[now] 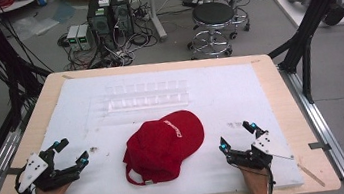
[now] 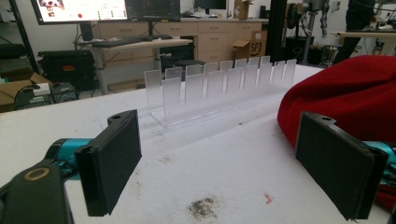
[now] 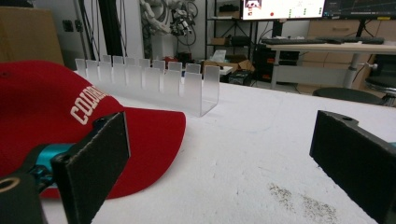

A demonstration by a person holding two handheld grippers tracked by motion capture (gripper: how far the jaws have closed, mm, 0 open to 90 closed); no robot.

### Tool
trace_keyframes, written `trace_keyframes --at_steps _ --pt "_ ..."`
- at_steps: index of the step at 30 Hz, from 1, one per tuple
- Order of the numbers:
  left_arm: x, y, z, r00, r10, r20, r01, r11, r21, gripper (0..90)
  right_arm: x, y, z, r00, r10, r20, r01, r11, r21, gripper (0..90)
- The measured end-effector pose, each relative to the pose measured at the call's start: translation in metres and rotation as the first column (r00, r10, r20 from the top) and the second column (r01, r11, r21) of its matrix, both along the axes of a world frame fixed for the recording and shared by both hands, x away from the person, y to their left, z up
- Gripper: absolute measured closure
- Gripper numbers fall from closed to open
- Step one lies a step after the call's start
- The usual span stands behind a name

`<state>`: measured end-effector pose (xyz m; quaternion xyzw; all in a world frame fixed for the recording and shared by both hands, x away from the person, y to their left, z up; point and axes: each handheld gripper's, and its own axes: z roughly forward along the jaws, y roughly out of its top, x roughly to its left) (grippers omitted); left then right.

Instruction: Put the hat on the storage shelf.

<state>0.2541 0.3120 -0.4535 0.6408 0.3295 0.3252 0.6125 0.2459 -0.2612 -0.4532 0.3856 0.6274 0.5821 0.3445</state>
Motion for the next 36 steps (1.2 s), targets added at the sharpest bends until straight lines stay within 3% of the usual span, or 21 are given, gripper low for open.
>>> trace_keyframes --at_steps 14,21,25,28,32,36 --pt "0.001 0.000 0.000 0.9999 0.010 -0.013 -0.010 0.9999 -0.008 16.0 0.000 -0.001 0.000 1.0000 -0.004 -0.009 0.004 0.9999 0.014 3.8" --pt "0.002 -0.001 0.001 0.9999 0.001 -0.015 -0.001 0.9999 0.012 15.9 0.000 0.000 0.000 1.0000 -0.005 -0.009 0.005 0.9999 0.010 3.8" --pt "0.005 -0.003 0.005 0.9977 -0.008 -0.067 0.011 0.9988 0.048 15.5 0.001 -0.001 0.000 1.0000 -0.002 -0.004 0.002 1.0000 0.009 3.8" --pt "0.006 -0.004 0.009 0.9970 -0.013 -0.076 0.018 0.9976 0.067 15.4 0.001 -0.001 0.000 1.0000 -0.002 -0.006 0.002 1.0000 0.009 3.8" --pt "0.007 -0.008 0.022 0.9933 -0.042 -0.108 0.051 0.9958 0.076 15.3 0.001 -0.002 0.000 1.0000 -0.002 -0.008 0.002 0.9999 0.017 3.8" --pt "0.008 -0.015 0.038 0.9850 -0.069 -0.158 0.088 0.9893 0.117 15.4 0.001 -0.002 0.000 1.0000 -0.001 -0.007 0.001 0.9998 0.017 3.8"
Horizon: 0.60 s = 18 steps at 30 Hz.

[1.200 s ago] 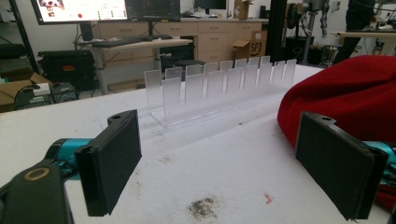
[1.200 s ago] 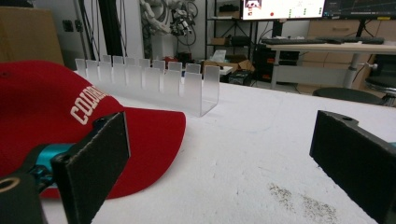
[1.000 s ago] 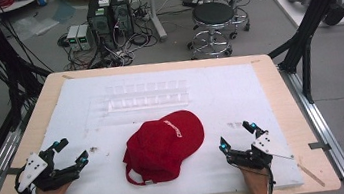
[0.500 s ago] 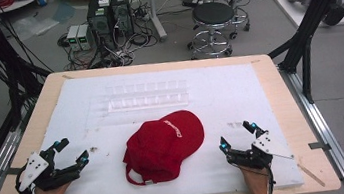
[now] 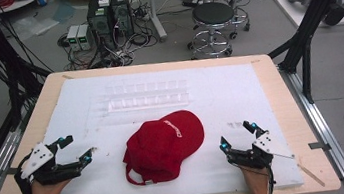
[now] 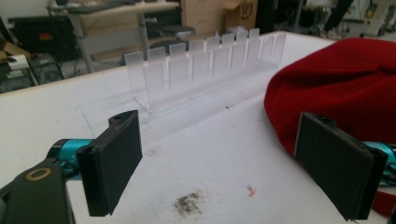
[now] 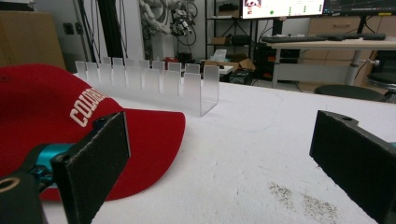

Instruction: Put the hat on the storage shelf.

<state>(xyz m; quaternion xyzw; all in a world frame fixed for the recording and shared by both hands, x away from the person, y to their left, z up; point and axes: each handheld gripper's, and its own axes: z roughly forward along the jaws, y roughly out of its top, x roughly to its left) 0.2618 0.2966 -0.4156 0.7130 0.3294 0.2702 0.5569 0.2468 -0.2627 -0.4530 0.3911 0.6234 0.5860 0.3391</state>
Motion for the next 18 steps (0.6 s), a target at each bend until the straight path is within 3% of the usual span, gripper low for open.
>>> trace_keyframes --at_steps 4,8,12,18 --pt "-0.003 -0.010 0.016 0.9983 -0.059 -0.001 0.059 0.9983 0.005 15.4 0.000 0.000 0.000 1.0000 -0.001 -0.003 0.001 1.0000 0.000 3.8" --pt "-0.004 -0.020 0.029 0.9971 -0.075 0.007 0.075 0.9970 0.020 15.4 0.001 0.000 0.000 1.0000 -0.004 -0.003 0.004 1.0000 -0.002 3.8" --pt "-0.006 -0.034 0.042 0.9941 -0.107 -0.019 0.108 0.9934 0.038 15.5 0.000 0.000 0.000 1.0000 -0.005 -0.004 0.005 1.0000 0.000 3.8" --pt "-0.007 -0.059 0.051 0.9829 -0.173 -0.065 0.178 0.9807 0.081 17.7 0.001 0.000 0.000 1.0000 -0.005 -0.002 0.005 1.0000 -0.002 3.8"
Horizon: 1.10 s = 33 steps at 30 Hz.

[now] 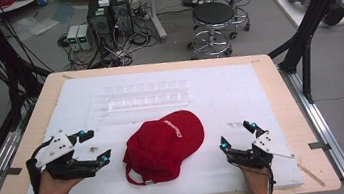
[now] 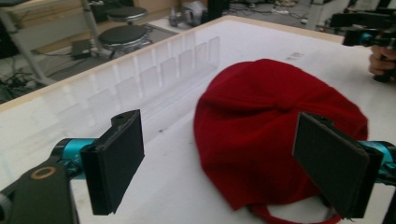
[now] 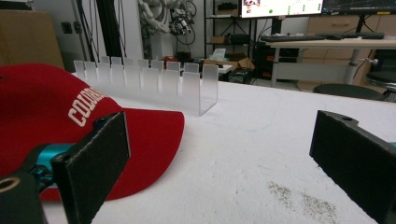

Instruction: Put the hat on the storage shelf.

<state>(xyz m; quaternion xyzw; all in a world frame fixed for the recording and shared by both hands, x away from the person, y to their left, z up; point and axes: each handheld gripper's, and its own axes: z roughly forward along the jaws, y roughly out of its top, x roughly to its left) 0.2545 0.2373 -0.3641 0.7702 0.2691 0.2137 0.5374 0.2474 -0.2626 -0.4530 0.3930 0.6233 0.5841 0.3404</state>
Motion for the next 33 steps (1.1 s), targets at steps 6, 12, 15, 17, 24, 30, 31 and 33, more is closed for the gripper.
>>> trace_keyframes --at_steps 6,12,15,17,24,30,31,33 --pt "0.001 -0.020 0.005 0.9986 -0.043 -0.032 0.043 0.9991 -0.003 17.5 0.000 0.000 0.000 1.0000 0.001 -0.002 -0.001 1.0000 0.001 3.8" --pt "0.002 -0.044 0.002 0.9857 -0.111 -0.127 0.111 0.9938 -0.007 15.3 0.000 0.000 0.000 1.0000 0.001 -0.002 -0.001 1.0000 0.001 3.9" --pt "0.003 -0.055 -0.002 0.9820 -0.122 -0.144 0.124 0.9923 0.007 15.3 0.000 0.000 0.000 1.0000 0.002 -0.001 -0.002 1.0000 0.000 3.8" --pt "0.004 -0.061 -0.004 0.9795 -0.124 -0.159 0.128 0.9917 0.014 15.3 0.000 0.000 0.000 1.0000 0.002 -0.001 -0.002 1.0000 0.000 3.9" --pt "0.009 -0.080 -0.013 0.9582 -0.156 -0.240 0.168 0.9853 0.030 14.4 0.000 0.000 0.000 1.0000 0.004 -0.003 -0.004 1.0000 0.001 3.8" --pt "0.015 -0.085 -0.021 0.9588 -0.103 -0.265 0.122 0.9909 0.057 14.6 0.000 -0.001 0.000 1.0000 0.007 -0.005 -0.007 1.0000 0.004 3.8" --pt "0.015 -0.085 -0.023 0.9574 -0.099 -0.271 0.119 0.9911 0.059 14.6 0.000 -0.001 0.000 1.0000 0.007 -0.005 -0.007 1.0000 0.004 3.8" --pt "0.016 -0.087 -0.028 0.9554 -0.091 -0.281 0.113 0.9916 0.063 14.6 0.000 -0.001 0.000 1.0000 0.008 -0.006 -0.008 1.0000 0.004 3.8"
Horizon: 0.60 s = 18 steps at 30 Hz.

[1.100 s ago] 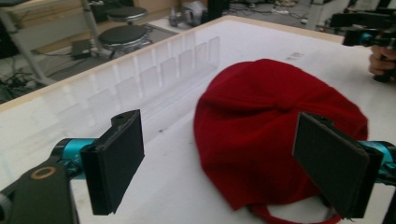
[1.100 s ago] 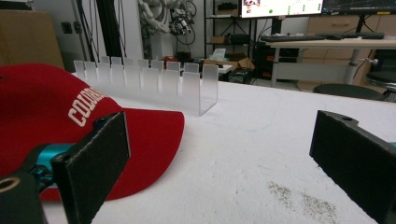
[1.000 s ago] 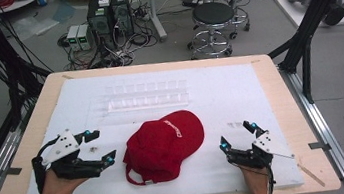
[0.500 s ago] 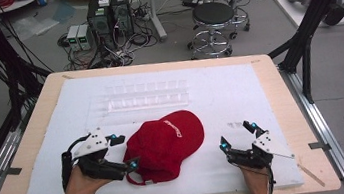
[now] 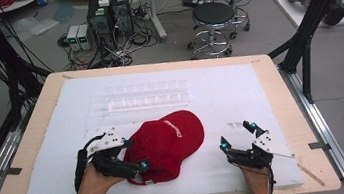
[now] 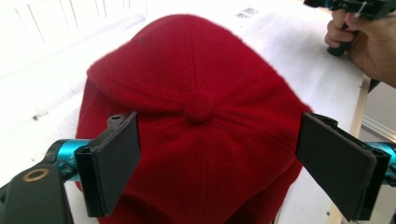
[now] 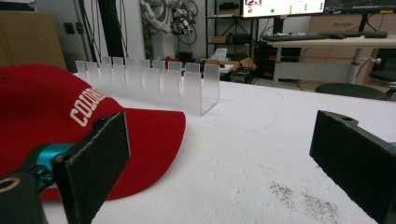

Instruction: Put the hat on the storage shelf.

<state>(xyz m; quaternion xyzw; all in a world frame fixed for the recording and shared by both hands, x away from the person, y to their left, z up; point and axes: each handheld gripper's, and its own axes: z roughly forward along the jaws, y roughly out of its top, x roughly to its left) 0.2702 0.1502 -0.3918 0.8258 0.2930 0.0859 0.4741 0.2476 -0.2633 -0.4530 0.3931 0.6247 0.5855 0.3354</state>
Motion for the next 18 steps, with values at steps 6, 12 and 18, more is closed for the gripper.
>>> trace_keyframes --at_steps 6,12,18 --pt "0.003 -0.002 -0.010 0.9992 0.032 -0.024 -0.032 0.9994 0.011 14.6 0.000 0.000 0.000 1.0000 -0.001 0.001 0.001 1.0000 -0.001 3.8" --pt "0.005 -0.002 -0.018 0.9975 0.045 -0.055 -0.044 0.9989 0.014 21.6 0.000 0.000 0.000 1.0000 0.001 0.000 -0.001 1.0000 0.001 3.8" --pt "0.012 0.000 -0.022 0.9948 0.011 -0.101 -0.014 0.9996 -0.026 35.6 0.000 0.000 0.000 1.0000 -0.001 0.004 0.001 1.0000 -0.003 3.8"
